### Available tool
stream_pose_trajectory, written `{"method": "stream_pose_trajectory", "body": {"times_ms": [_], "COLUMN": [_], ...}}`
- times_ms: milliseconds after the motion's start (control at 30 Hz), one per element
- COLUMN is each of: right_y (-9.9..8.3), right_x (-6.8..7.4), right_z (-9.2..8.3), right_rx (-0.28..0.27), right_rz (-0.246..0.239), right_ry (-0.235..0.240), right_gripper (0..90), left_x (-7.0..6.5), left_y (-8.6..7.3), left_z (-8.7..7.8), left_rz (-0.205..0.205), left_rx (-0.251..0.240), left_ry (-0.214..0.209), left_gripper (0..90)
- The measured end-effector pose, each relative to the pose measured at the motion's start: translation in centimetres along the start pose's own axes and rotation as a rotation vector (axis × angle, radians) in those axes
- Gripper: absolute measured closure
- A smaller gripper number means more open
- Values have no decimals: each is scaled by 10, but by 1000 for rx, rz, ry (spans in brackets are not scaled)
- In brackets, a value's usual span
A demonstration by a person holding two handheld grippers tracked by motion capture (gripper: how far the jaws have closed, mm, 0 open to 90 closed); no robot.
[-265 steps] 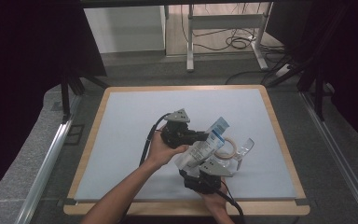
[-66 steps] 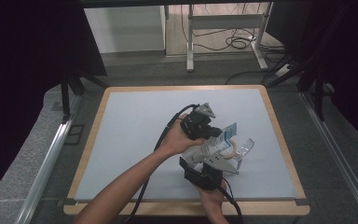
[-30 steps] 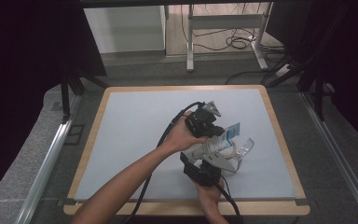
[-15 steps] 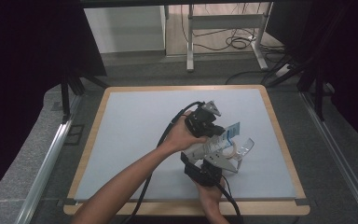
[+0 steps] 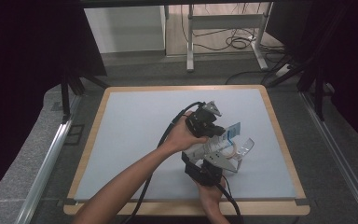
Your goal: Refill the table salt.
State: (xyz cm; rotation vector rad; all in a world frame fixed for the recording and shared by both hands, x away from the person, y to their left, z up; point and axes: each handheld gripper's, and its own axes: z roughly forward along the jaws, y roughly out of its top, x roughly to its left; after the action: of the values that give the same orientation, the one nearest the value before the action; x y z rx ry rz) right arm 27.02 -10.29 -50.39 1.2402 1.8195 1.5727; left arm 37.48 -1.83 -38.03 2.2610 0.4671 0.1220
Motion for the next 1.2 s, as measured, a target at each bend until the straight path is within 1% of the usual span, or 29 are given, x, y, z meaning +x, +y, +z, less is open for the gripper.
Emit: {"method": "stream_pose_trajectory", "body": {"times_ms": [100, 233, 300, 400, 567, 600, 667, 700, 767, 833, 967, 1067, 1200], "right_y": [0, 1, 1, 2, 5, 5, 6, 6, 6, 5, 5, 5, 4], "right_x": [0, 1, 0, -1, -1, -1, -2, -1, -2, -1, -1, -2, -3], "right_z": [1, 1, 1, 1, -1, -1, -2, -2, -1, -1, -1, -1, 0], "right_rx": [-3, -6, -8, -7, -16, -16, -16, -16, -18, -23, -23, -23, -22], "right_rz": [-7, -8, -10, -12, -2, 5, 45, 53, 47, 53, 83, 89, 82], "right_ry": [-9, -13, -13, -13, -10, -5, 17, 21, 17, 16, 27, 25, 22], "right_gripper": [423, 426, 426, 428, 428, 428, 428, 428, 428, 427, 426, 426, 427], "left_x": [-1, 0, 0, 1, -1, -1, -1, -1, -2, -2, -3, -3, -2], "left_y": [0, 1, 1, 2, 5, 5, 6, 6, 6, 7, 8, 8, 8], "left_z": [0, 0, 1, 2, 2, 2, 2, 1, 0, 0, 1, 3, 3], "left_rz": [-5, 1, -8, 1, 2, 1, 6, 9, 2, 7, 13, 12, 11], "left_rx": [-3, 3, 2, 5, -1, 0, 11, 11, 4, 6, 11, 5, 9], "left_ry": [0, 0, -2, -6, -7, -5, 1, 1, 5, 7, 11, 9, 10], "left_gripper": [900, 900, 900, 900, 900, 900, 900, 900, 900, 900, 900, 900, 900]}}
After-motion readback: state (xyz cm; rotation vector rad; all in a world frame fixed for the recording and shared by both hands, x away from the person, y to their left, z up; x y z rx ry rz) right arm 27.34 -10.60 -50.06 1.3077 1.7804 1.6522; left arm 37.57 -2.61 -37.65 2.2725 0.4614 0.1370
